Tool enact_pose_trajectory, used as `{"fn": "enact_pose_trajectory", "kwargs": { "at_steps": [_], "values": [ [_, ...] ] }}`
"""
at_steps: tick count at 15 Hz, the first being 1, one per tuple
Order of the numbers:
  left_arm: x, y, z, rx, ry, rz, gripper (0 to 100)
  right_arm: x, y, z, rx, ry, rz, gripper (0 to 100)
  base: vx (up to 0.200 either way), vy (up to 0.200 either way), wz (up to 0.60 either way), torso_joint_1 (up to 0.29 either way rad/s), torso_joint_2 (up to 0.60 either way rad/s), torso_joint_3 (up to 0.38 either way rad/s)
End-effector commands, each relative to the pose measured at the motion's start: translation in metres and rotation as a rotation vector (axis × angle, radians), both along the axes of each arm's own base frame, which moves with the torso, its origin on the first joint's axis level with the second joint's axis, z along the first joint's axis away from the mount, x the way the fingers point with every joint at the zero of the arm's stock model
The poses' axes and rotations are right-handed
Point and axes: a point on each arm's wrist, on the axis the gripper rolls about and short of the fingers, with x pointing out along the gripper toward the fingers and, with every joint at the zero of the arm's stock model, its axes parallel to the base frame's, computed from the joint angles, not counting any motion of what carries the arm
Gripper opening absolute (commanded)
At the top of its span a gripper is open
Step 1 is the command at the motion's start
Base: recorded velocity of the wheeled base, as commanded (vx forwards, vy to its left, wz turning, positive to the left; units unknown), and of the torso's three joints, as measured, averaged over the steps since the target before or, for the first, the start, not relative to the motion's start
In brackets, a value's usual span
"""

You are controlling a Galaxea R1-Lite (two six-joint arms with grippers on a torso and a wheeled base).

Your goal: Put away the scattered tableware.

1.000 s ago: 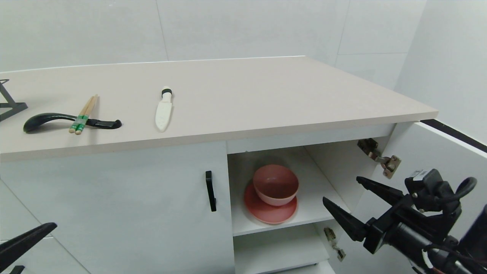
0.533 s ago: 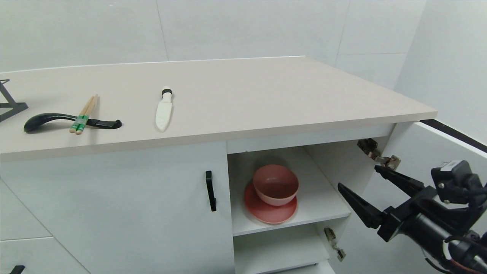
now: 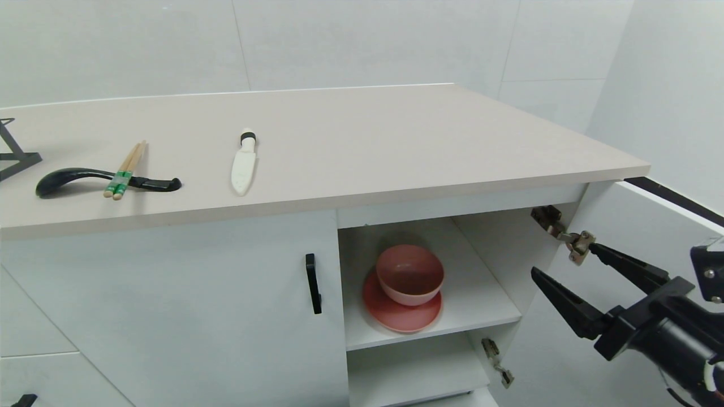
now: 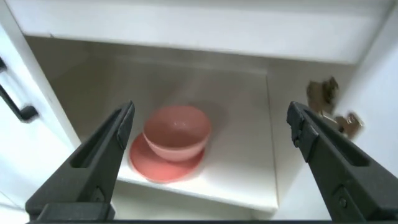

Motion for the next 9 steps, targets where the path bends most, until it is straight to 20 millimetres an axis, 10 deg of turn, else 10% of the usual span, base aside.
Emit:
{"fn": "enact_pose_trajectory", "kwargs": {
  "at_steps": [1,9],
  "values": [
    [0.004,-0.001,-0.014,0.005,0.043,0.055,100,-0.004,-0.01,0.005,0.005,-0.012,-0.042,100,0.0,0.0,0.0,0.0,0.0,0.0],
    [0.001,0.002,-0.037,0.12,0.112,0.362,100,-0.052,-0.041,-0.001,-0.055,0.111,-0.083,100,0.0,0.0,0.0,0.0,0.0,0.0]
  ]
}}
